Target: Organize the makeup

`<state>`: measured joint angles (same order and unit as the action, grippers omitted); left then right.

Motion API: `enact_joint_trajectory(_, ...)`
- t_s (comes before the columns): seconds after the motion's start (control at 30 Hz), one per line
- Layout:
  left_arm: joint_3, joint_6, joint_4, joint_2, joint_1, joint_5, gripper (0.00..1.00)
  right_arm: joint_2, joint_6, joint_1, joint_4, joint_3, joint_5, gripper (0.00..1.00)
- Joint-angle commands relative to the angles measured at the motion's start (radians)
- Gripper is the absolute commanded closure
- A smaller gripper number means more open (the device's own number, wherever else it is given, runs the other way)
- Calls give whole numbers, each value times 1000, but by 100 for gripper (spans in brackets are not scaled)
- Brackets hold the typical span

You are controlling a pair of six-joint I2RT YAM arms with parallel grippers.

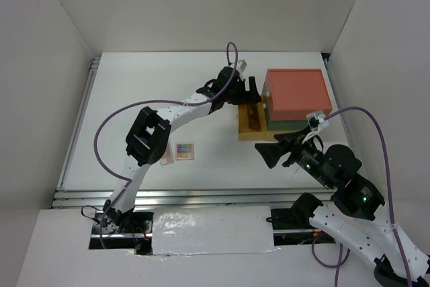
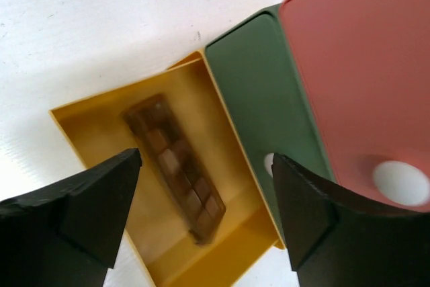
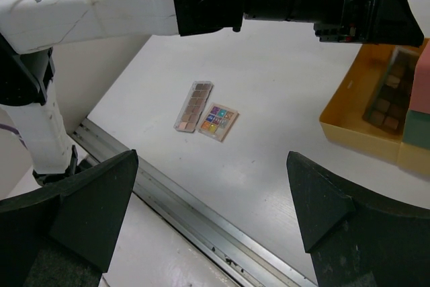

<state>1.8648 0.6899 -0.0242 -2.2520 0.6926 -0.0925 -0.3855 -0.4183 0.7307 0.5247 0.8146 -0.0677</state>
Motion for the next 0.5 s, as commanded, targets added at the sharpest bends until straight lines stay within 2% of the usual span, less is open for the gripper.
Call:
enact_joint_trajectory(0.0, 7, 10, 37, 104, 8, 11, 7, -4, 4, 6, -12, 14, -9, 0)
enact_joint_trajectory(0.2, 17, 16, -106, 155, 8, 91, 4, -1, 6, 6, -5, 15, -9, 0)
enact_joint_trajectory(0.23, 16, 23, -147, 187, 8, 217, 3, -1, 6, 6, -5, 15, -11, 0)
enact_joint_trajectory(0.33, -2, 78, -357, 268, -1, 420, 1, 8, 6, 7, -3, 11, -6, 0)
enact_joint_trajectory(0.37, -24, 104, -406, 288, -4, 541, 1, 11, 6, 6, -3, 11, -9, 0)
enact_joint_trajectory(0.4, -35, 117, -509, 330, -16, 586, 1, 17, 6, 6, 0, 11, -6, 0)
enact_joint_trajectory(0.47, -108, 117, -581, 368, -39, 640, 1, 20, 6, 6, 3, 11, -6, 0)
